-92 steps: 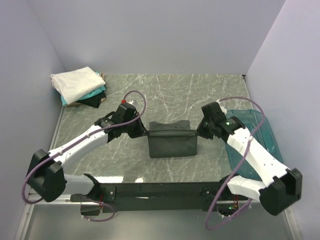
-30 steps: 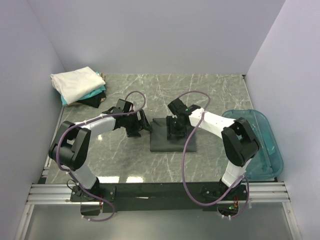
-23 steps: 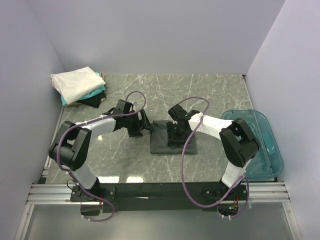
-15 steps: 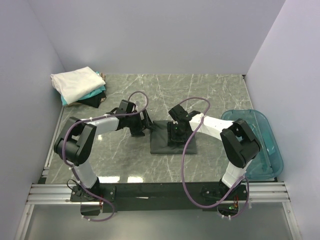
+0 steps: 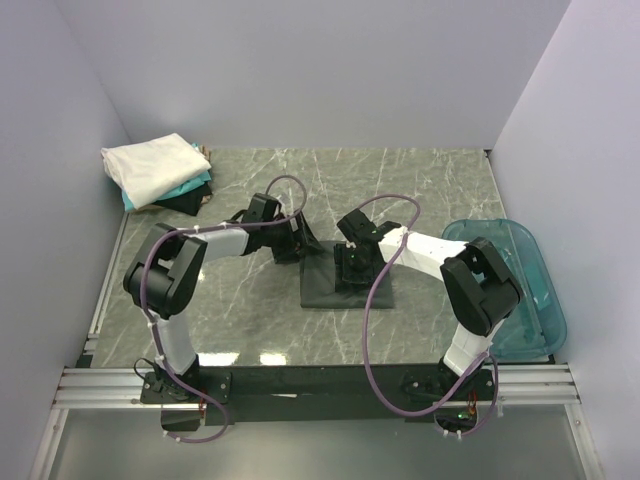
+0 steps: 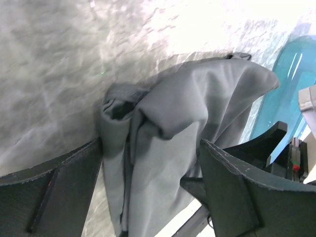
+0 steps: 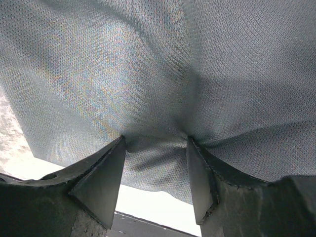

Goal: Fold and stack the t-shirts
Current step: Neatly place the folded tshirt to the corner

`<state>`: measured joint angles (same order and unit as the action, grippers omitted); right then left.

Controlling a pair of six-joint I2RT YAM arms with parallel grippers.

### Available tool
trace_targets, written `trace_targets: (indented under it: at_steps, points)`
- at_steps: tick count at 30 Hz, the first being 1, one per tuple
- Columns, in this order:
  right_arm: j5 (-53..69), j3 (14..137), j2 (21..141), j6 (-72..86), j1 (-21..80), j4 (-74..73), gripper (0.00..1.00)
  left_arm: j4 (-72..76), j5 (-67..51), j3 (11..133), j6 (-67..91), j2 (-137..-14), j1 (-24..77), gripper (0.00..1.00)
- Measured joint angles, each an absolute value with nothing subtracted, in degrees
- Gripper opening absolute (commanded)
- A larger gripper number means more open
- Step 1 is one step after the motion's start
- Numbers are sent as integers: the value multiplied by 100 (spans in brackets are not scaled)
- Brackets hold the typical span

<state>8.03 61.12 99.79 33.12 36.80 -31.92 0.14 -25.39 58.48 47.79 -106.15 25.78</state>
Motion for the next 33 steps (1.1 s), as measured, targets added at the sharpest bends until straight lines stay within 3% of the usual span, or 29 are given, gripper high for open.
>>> trace_targets:
  at_steps: [8, 9, 12, 15, 18, 21, 33]
  points:
    - [810, 6121, 9979, 3269, 3682, -3203, 59, 263, -2539, 6038, 4799, -10914, 2696, 68]
    - [810, 6125, 9979, 3262, 3682, -3208, 59, 270, -2536, 6071, 4799, -10954, 2705, 59]
    - [816, 6145, 9979, 3240, 3684, -3223, 60, 266, -2497, 6160, 4801, -11089, 2720, 49]
    - [821, 6171, 9979, 3208, 3684, -3260, 60, 211, -2414, 6287, 4779, -11225, 2735, 29]
    - [819, 6226, 9981, 3173, 3688, -3326, 60, 106, -2386, 6434, 4772, -11367, 2738, 19]
    - [812, 6348, 9983, 3138, 3688, -3444, 61, -45, -2353, 6619, 4742, -11450, 2751, 0]
    - [572, 7684, 9983, 2943, 3151, -4320, 68, -1658, -1131, 7612, 3833, -11500, 2657, 0]
